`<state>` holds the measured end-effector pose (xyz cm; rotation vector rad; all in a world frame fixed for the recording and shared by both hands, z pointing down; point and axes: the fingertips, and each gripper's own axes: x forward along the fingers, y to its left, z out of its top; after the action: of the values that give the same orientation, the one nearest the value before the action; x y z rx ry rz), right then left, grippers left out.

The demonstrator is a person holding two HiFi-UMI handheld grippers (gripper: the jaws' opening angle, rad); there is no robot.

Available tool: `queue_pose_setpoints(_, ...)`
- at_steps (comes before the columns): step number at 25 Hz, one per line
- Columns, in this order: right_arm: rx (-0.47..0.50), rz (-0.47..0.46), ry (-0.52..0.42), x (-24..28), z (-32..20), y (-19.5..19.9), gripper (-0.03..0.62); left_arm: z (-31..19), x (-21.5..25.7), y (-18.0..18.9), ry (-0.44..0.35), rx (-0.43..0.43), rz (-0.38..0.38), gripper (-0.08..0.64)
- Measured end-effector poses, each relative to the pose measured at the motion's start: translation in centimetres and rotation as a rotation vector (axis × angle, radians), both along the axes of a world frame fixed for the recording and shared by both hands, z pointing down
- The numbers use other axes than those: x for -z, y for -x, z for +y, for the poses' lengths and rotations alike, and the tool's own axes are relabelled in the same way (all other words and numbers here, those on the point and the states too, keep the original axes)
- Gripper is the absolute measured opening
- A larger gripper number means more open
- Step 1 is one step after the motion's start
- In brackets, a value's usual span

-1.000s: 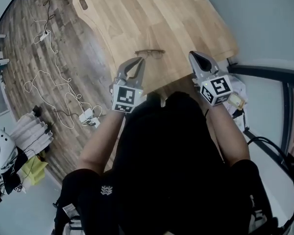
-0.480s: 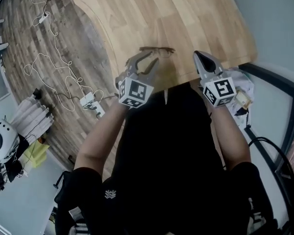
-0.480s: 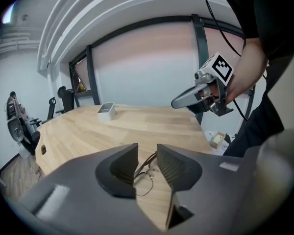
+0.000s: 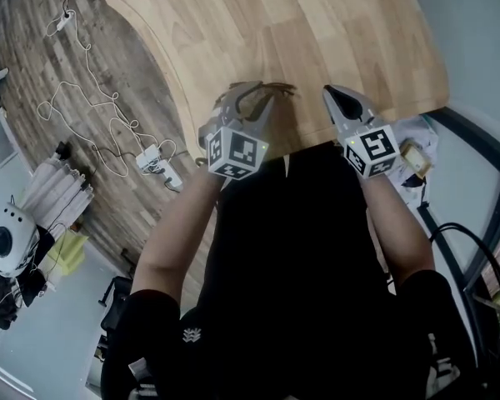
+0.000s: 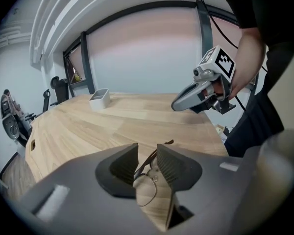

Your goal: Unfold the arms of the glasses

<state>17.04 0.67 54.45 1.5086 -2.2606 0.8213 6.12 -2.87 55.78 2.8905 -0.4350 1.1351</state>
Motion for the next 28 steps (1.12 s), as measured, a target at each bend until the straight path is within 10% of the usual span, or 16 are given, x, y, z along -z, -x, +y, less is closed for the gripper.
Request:
queue_pose_setpoints(21, 0.06, -0.033, 0.024, 0.2, -3.6, 0.8, 0.002, 0.0, -1.4, -1.4, 0.023, -0.042, -0.021, 0.018)
queue_pose_setpoints(28, 0.157, -0.226, -0.044, 3.7, -4.7, 3.4, 0.029, 0.4, 0.5, -1.8, -0.001, -0.03, 0.024, 0.018)
